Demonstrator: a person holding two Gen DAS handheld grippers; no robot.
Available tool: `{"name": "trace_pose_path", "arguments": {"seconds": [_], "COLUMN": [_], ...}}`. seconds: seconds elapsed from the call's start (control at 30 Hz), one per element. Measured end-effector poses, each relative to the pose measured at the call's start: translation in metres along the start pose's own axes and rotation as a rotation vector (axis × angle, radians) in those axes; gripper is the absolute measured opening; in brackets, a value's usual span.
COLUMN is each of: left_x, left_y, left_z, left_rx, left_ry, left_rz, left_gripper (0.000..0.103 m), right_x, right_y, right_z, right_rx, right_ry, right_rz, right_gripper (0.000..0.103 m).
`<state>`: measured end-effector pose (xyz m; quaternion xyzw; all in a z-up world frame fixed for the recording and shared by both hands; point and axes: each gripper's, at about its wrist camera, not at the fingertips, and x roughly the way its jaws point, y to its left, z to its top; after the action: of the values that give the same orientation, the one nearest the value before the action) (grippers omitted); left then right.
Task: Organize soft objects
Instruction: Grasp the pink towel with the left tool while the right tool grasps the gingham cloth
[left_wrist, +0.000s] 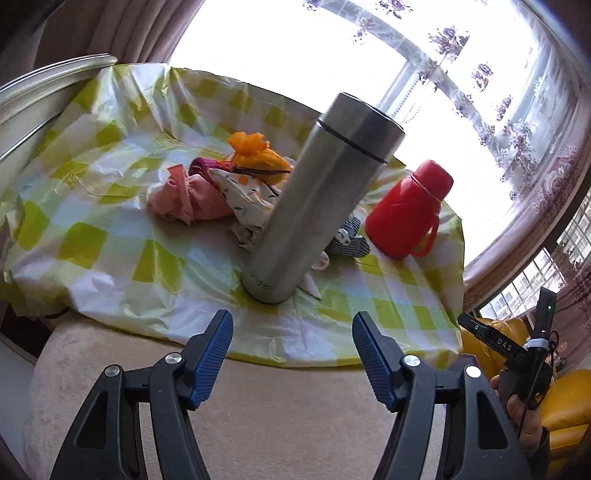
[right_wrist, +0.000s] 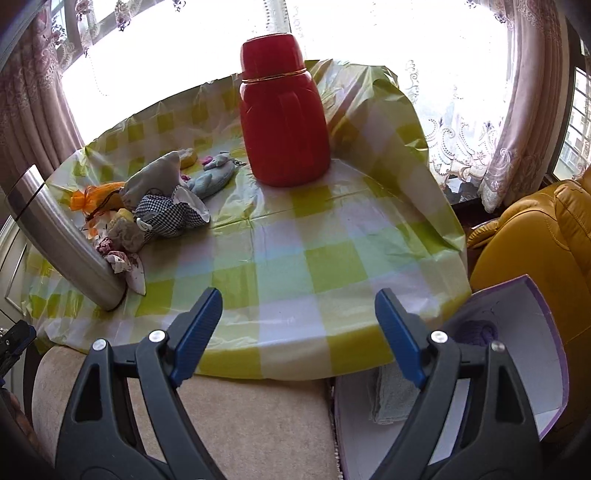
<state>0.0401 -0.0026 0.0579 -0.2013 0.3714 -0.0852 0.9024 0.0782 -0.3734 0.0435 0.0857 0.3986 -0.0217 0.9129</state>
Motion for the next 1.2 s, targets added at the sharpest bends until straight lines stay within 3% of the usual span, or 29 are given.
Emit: {"name": "trace_pose_path", "arguments": {"seconds": [0.33,0.8,1.1,1.2], "left_x": [0.028,0.113,0.155,0.16], "left_y": [0.063,0.125,0.126,0.12], "left_z": [0.062,0.116,0.122,0.118], "left_rx": [-0.108,-0.266,-0.225,-0.181], "left_ry": [-0.07,-0.004,0.061,0.08], "left_rz": [0.043,0.097,0.102,0.101], "left_gripper": [0.068,0.068,0.068,0.055], "right_x": [0.049,0.137,0.184,0.192], "right_y": [0.087,0.144,0.148,0.148], "right_z": [0.039,0.079,0.094,0.088], "right_rx": [-0.125,-0.136,-0.116,-0.121], "right_ry": [0.014,0.083,0.128,0.147], "right_rz": [0.104,0.194,0.222,0.249], "right_gripper": [0.086,0.088,0.088,0.087]}}
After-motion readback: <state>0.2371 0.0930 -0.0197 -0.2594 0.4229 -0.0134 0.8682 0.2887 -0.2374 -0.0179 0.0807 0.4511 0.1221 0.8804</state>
